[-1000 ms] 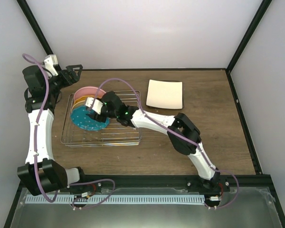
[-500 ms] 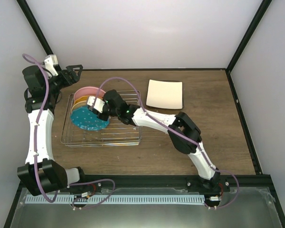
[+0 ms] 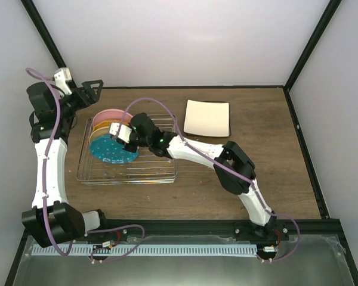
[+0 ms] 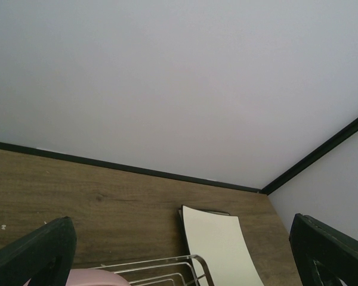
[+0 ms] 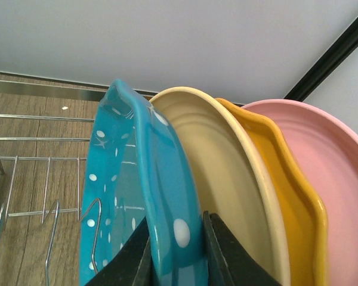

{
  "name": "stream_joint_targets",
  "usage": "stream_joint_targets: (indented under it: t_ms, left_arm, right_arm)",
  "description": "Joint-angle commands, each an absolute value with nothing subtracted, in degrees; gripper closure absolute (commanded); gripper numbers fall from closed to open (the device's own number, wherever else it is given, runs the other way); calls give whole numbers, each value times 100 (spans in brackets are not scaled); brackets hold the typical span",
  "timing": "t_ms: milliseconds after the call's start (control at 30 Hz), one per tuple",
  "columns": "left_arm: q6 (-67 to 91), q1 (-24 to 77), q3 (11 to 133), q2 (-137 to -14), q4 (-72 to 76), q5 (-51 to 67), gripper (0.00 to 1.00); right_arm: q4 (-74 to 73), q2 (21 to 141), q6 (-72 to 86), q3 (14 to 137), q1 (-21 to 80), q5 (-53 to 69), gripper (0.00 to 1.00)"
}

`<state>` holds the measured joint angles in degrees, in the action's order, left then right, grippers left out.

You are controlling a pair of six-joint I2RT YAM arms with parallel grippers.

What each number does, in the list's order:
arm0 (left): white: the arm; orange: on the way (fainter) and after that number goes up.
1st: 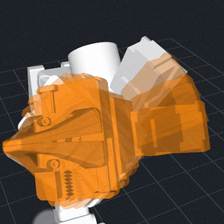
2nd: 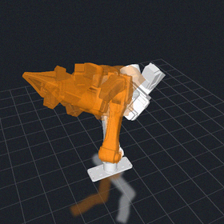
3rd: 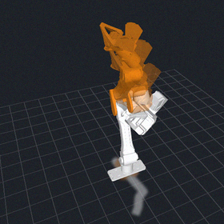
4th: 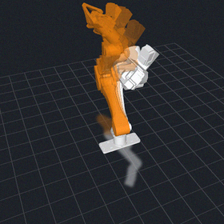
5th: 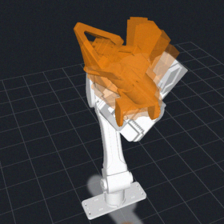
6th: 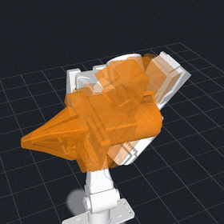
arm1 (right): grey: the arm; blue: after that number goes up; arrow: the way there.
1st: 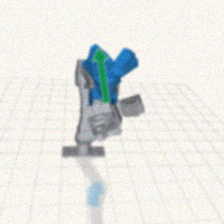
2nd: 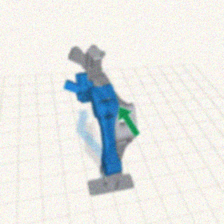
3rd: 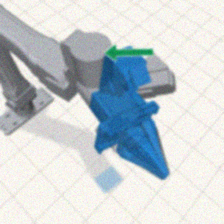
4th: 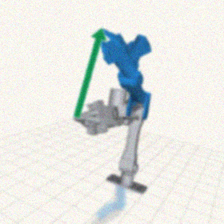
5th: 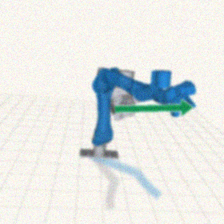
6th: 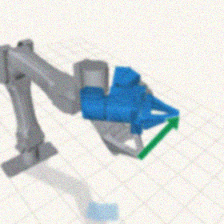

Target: Unload the plates from the dish rack

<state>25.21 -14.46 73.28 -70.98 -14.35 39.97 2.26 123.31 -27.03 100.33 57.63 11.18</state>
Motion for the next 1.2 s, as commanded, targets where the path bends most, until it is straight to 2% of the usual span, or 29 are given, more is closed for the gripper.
stream_joint_targets:
  t_ms: [0,500,767,967,1167]
  left_arm:
    - [2642,-1441,7488,-7005,-1201,4086,0]
    - [3054,-1437,7958,-7054,-853,4219,0]
    - [3505,-1434,8196,-7173,-377,4192,0]
    - [3652,-1441,8302,-7313,-197,4192,0]
    - [3701,-1441,8328,-7392,-147,4262,0]
  right_arm:
    - [149,11654,-2881,10087,5801,903,99]
    - [-250,10403,-2769,10038,5673,931,99]
    - [-461,9502,-1910,9959,5187,1662,99]
    - [-216,9217,-636,10103,3902,1771,99]
    - [-877,9504,1876,10402,1426,1793,99]
